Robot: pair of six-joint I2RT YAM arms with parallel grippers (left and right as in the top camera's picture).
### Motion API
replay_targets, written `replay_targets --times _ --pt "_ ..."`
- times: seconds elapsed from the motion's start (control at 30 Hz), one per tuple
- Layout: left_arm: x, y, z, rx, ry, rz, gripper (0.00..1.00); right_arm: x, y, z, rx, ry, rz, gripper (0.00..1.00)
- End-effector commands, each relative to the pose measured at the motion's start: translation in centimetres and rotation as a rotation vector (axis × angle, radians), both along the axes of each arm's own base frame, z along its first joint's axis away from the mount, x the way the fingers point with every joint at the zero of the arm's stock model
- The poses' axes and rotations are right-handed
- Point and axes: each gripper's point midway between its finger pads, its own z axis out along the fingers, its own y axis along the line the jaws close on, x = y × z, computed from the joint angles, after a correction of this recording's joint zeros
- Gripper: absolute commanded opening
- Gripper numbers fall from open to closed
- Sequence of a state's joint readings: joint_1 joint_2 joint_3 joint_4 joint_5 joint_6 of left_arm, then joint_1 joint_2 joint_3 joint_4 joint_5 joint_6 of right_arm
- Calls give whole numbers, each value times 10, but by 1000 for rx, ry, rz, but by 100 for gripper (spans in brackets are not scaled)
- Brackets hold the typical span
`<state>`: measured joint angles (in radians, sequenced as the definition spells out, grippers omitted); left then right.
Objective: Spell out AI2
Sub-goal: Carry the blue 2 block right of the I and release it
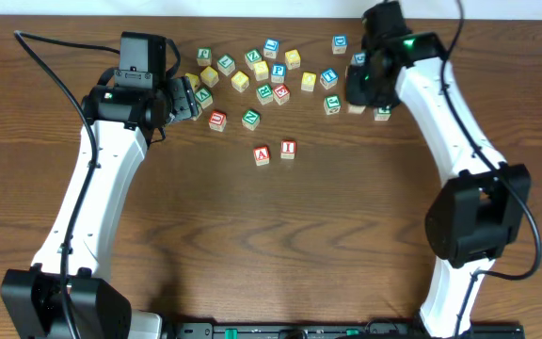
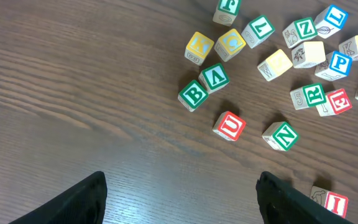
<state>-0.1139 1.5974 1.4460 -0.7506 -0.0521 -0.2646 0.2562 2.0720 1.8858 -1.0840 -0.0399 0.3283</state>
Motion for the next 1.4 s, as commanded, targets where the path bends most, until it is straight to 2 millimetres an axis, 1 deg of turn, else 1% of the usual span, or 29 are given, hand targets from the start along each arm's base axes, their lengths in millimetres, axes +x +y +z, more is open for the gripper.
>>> replay_targets --times 0.0,0.1,0.23,0.4,0.47,0.6,0.67,0.73,0.97,1.0,1.07,1.17,1.37 --pt "4 3 -2 14 3 5 76 -23 24 -29 3 88 53 16" --pt "4 3 -4 14 6 5 76 -35 37 -46 1 114 60 17" --pt "5 2 -8 15 16 4 76 -44 50 -66 5 120 51 18" --pt "6 2 -15 16 34 5 76 -42 61 -86 9 74 60 19" --pt "6 2 -16 17 37 5 76 -40 59 -91 -16 51 39 20" --pt "6 1 -16 11 36 11 76 -36 56 -95 -79 5 14 20" --pt "6 1 -16 8 36 14 76 -36 51 -95 -114 0 -26 20" --pt "6 1 -16 8 37 14 76 -38 48 -96 -129 3 -47 23" --pt "3 -1 -20 -17 49 27 76 -42 53 -105 -119 29 -35 28" --pt "3 -3 -21 -24 53 23 76 -43 54 -106 -113 32 -32 29" --pt "2 -4 -22 -28 58 20 76 -46 59 -106 -88 52 -13 35" --pt "0 -3 -23 -27 68 20 76 -48 62 -107 -80 60 12 40" --pt "-3 -4 -25 -26 82 20 76 -45 63 -106 -74 46 11 43"
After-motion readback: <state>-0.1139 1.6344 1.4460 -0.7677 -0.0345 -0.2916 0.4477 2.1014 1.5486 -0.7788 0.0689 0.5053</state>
